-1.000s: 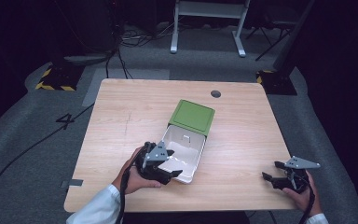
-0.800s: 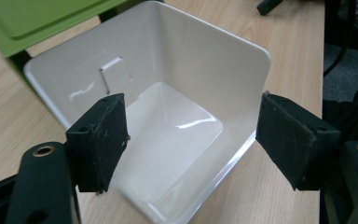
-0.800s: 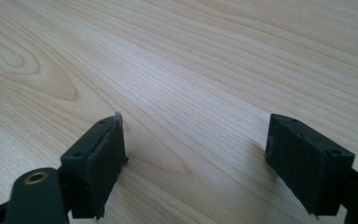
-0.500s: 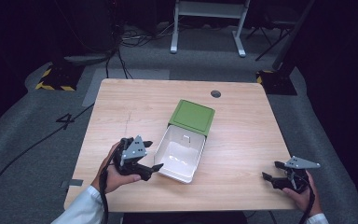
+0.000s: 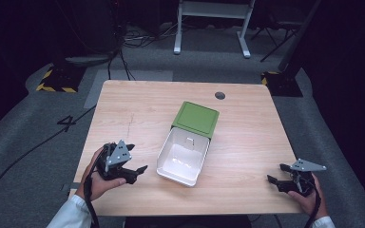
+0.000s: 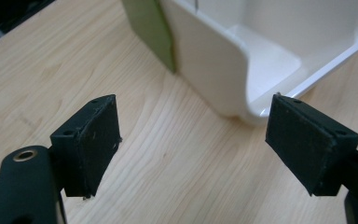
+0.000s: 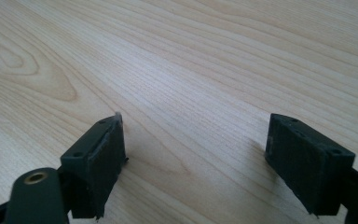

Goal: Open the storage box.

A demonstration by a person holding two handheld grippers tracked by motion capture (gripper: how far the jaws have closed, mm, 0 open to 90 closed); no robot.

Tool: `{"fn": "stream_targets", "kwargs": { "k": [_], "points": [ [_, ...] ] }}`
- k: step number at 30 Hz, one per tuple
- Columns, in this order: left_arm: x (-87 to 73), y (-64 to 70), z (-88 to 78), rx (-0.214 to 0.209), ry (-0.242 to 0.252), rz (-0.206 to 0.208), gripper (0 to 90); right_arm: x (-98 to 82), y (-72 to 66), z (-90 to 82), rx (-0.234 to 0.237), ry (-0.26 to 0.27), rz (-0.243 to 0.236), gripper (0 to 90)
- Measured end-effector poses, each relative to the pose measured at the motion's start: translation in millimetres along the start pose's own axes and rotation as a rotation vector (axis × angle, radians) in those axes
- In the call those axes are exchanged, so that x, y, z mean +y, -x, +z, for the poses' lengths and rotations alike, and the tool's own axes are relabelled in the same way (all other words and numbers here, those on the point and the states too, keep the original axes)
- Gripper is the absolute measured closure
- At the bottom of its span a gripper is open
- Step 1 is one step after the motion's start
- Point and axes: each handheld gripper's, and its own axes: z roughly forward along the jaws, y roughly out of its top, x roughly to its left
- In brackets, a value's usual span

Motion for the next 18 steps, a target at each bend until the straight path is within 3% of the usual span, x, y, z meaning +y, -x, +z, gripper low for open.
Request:
{"fn": "stream_targets", "kwargs": {
  "k": [14, 18],
  "points": [
    [-54.7, -19.3, 20.5, 0.058, -0.132, -0.096, 18.4, -0.1, 0.0, -0.1, -0.001, 0.001, -0.001, 19.8],
    [-63.7, -24.2, 22.5, 0.06, -0.125, -0.134, 18.2, -0.1, -0.1, -0.1, -0.001, 0.0, -0.001, 19.9]
  ]
}}
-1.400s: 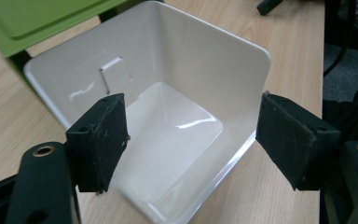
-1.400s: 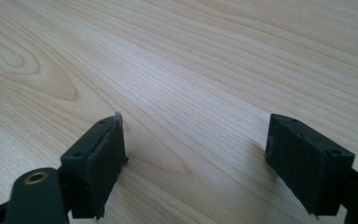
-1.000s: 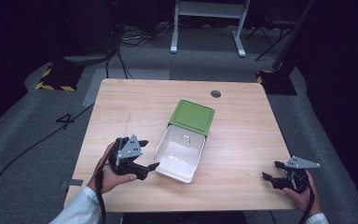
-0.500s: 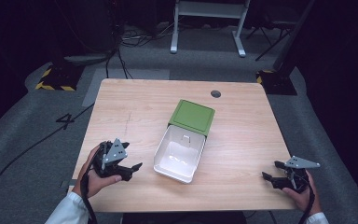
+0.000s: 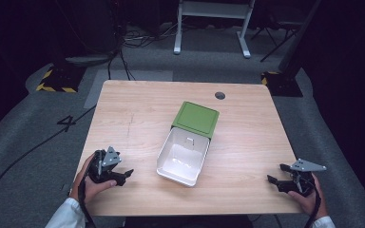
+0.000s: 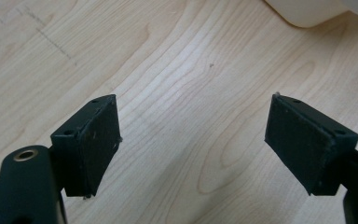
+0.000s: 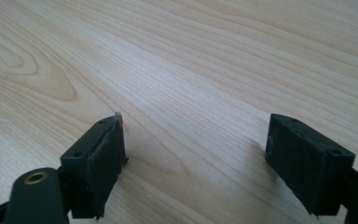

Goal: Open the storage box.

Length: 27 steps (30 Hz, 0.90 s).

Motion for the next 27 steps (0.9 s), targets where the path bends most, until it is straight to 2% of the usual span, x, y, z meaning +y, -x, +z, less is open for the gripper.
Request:
{"fn": "stream_targets", "kwargs": {
  "k": [4, 5, 8, 10, 11, 12, 15, 20, 27],
  "points": [
    [-10.1, -5.1, 4.5, 0.008, -0.018, -0.027, 17.9, 0.0, 0.0, 0.0, 0.0, 0.0, 0.0, 19.9],
    [-15.1, -7.5, 6.2, 0.004, -0.025, -0.046, 18.0, 0.0, -0.1, 0.0, 0.0, 0.0, 0.0, 19.8],
    [-19.2, -10.3, 7.1, 0.001, -0.022, -0.067, 17.4, 0.0, -0.1, 0.0, 0.0, 0.0, -0.001, 19.8],
    [-25.5, -12.7, 11.8, 0.0, -0.049, -0.097, 17.6, 0.0, -0.1, 0.0, 0.0, 0.0, -0.001, 19.9],
    [-27.7, -14.0, 12.7, -0.004, -0.044, -0.101, 17.7, 0.0, 0.0, 0.0, 0.0, 0.0, -0.001, 19.9],
    [-29.9, -14.6, 13.0, -0.019, -0.037, -0.125, 17.6, 0.0, -0.1, 0.0, 0.0, 0.0, -0.001, 19.9],
    [-34.5, -14.5, 12.8, -0.023, -0.004, -0.137, 17.4, 0.0, -0.1, 0.0, -0.001, 0.0, -0.001, 19.9],
    [-34.7, -13.0, 12.6, -0.001, -0.006, -0.134, 16.2, 0.0, -0.1, 0.0, -0.001, 0.001, -0.001, 19.7],
    [-34.7, -12.9, 12.6, -0.001, -0.007, -0.134, 16.2, 0.0, -0.1, 0.0, -0.002, 0.001, -0.001, 19.7]
  ]
}}
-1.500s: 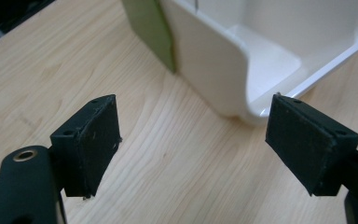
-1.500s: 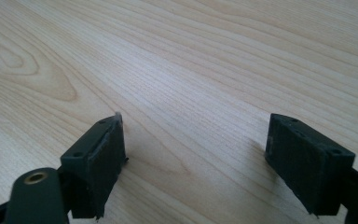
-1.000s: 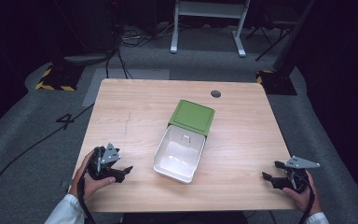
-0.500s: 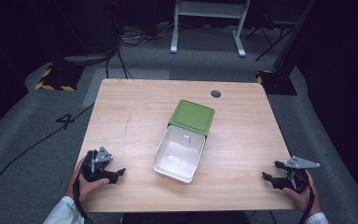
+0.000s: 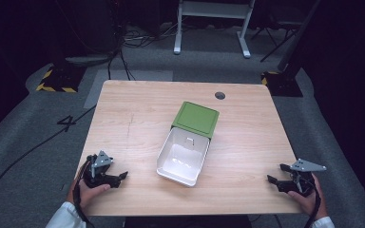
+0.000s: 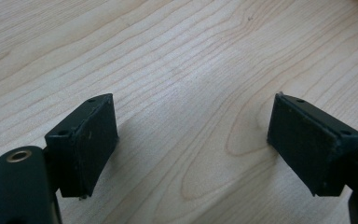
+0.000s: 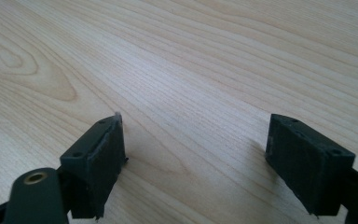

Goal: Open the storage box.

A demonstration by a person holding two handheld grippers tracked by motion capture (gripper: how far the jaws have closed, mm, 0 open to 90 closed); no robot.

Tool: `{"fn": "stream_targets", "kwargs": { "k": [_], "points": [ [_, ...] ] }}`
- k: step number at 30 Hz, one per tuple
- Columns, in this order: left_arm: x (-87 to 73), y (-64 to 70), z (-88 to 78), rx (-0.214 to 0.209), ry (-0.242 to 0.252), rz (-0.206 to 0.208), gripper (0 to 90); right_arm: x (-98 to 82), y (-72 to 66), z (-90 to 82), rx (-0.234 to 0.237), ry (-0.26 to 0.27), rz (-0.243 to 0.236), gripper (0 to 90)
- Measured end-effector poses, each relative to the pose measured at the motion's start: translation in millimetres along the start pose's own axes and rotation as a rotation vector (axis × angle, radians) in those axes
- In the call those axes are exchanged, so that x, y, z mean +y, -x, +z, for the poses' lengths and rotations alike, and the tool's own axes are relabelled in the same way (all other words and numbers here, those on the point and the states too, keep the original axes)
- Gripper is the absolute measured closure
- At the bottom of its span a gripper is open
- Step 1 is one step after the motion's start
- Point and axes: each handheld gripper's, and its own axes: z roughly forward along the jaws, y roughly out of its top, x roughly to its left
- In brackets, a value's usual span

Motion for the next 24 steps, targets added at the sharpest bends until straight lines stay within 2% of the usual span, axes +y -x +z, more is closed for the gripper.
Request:
{"fn": "stream_targets", "kwargs": {
  "k": [24],
  "points": [
    [0.3, -0.9, 0.6, 0.001, 0.001, -0.013, 16.2, 0.0, 0.0, 0.0, 0.0, 0.0, 0.0, 19.7]
  ]
}}
